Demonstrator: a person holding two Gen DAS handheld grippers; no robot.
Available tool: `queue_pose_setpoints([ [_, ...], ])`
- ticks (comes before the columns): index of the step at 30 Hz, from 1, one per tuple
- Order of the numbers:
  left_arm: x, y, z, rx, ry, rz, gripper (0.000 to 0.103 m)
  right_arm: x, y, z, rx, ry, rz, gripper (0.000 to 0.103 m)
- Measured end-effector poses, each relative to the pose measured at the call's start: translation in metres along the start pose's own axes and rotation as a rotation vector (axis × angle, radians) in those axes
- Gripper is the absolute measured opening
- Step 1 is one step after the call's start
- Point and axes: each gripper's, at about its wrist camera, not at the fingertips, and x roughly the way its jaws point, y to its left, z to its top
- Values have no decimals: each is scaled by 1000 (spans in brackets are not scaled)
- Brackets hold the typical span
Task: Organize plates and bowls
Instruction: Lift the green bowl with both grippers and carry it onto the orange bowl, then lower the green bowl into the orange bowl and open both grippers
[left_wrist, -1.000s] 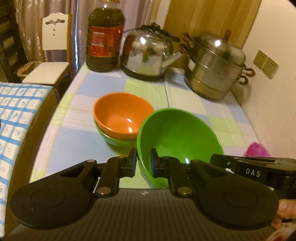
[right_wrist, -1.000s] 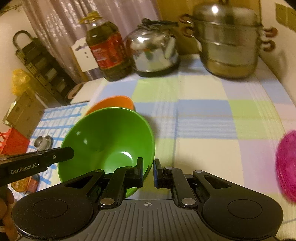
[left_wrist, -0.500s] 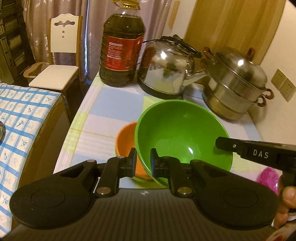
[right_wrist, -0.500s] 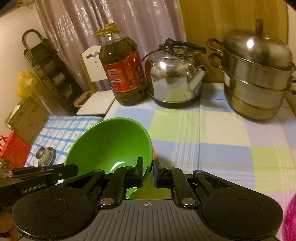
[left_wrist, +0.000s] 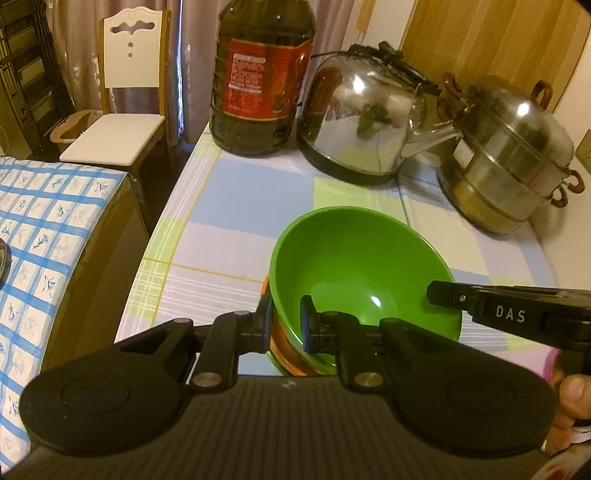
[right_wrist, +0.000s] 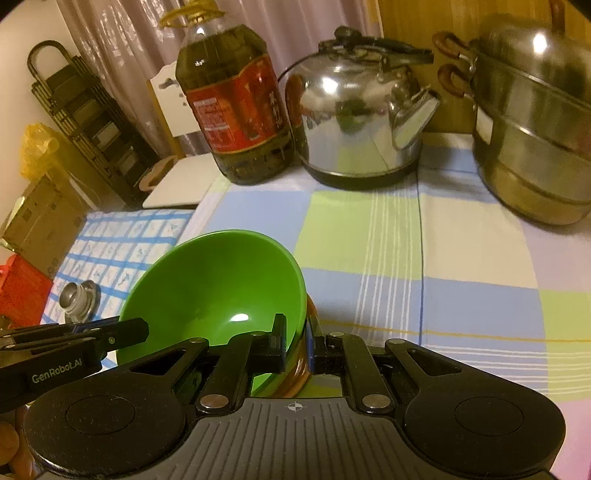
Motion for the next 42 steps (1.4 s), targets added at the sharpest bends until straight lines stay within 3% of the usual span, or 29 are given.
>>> queue_pose_setpoints([
  [26, 27, 6, -19, 20, -3, -8, 13, 29, -3, -16, -59, -6, -21, 11],
  [34, 24, 9, -19, -18, -4, -25, 13, 30, -4, -15, -57, 3, -11, 13],
  [35, 23, 10, -19, -30, -6, -33, 14, 29, -4, -14, -51, 5, -6, 15],
  [39, 13, 10, -21, -62, -19, -42, 14, 19, -5, -16, -52, -18, -1, 50],
  [42, 0, 9, -27, -91, -40, -55, 19, 7, -8, -22, -34, -21, 13, 50],
])
